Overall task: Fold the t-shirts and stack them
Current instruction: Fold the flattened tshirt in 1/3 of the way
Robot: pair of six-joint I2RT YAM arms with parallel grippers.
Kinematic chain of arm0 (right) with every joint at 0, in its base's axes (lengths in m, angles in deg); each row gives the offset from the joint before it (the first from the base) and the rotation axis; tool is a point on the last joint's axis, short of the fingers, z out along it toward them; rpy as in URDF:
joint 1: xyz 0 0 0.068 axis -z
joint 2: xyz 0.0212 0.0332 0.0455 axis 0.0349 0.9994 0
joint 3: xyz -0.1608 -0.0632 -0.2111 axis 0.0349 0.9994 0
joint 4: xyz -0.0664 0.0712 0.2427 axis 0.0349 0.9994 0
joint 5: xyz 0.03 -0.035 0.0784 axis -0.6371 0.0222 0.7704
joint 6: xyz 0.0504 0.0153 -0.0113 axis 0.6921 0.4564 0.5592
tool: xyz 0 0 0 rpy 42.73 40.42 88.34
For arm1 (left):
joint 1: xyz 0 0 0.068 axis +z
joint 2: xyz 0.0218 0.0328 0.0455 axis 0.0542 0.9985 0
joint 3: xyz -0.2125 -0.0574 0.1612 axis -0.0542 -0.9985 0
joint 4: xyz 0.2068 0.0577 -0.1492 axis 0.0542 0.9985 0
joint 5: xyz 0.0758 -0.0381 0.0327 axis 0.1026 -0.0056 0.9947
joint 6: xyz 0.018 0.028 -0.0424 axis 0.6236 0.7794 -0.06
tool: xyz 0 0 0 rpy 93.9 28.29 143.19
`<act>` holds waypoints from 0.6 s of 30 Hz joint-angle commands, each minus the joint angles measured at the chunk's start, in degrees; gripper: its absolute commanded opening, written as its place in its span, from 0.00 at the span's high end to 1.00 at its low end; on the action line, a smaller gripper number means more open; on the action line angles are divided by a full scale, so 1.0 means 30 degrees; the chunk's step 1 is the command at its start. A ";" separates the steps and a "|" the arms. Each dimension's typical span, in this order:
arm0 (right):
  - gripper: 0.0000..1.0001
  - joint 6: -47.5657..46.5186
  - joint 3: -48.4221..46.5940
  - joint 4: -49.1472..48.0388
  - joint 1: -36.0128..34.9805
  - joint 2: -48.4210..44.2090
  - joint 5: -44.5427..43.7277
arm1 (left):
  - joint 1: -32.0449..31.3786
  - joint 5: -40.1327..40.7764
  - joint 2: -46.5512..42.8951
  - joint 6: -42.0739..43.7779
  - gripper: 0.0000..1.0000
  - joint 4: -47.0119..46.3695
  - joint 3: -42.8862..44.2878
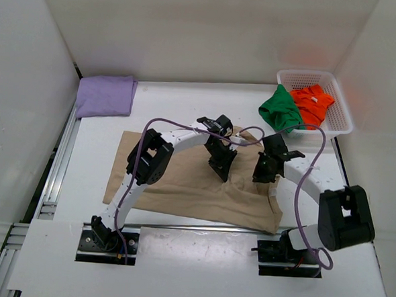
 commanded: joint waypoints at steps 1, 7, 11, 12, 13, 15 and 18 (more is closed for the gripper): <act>0.98 -0.0044 -0.0455 0.1197 0.0270 -0.1974 -0.1637 | -0.0148 0.0283 -0.1157 0.0215 0.90 -0.0219 0.0173; 0.98 -0.0219 -0.0281 0.1405 0.1030 -0.2797 -0.2718 | -0.0148 0.1542 -0.1772 0.0215 0.90 -0.0219 0.0173; 1.00 -0.0219 -0.0279 0.1144 0.2054 -0.1863 -0.3368 | -0.0148 0.2685 -0.2182 0.0215 0.90 -0.0395 -0.0206; 1.00 -0.0219 -0.0279 0.0822 0.2057 -0.1860 -0.3368 | -0.0148 0.3180 -0.2356 0.0215 0.90 -0.0395 -0.0208; 1.00 -0.0219 -0.0279 0.0645 0.2260 -0.1570 -0.3368 | -0.0148 0.3359 -0.2358 0.0215 0.90 -0.0395 -0.0208; 1.00 -0.0219 -0.0484 0.0409 0.2438 -0.1274 -0.3368 | -0.0148 0.3683 -0.2358 0.0215 0.90 -0.0395 -0.0382; 1.00 -0.0395 -0.0718 0.0409 0.2643 -0.0486 -0.3573 | -0.0148 0.4296 -0.2358 0.0215 0.90 -0.0395 -0.0384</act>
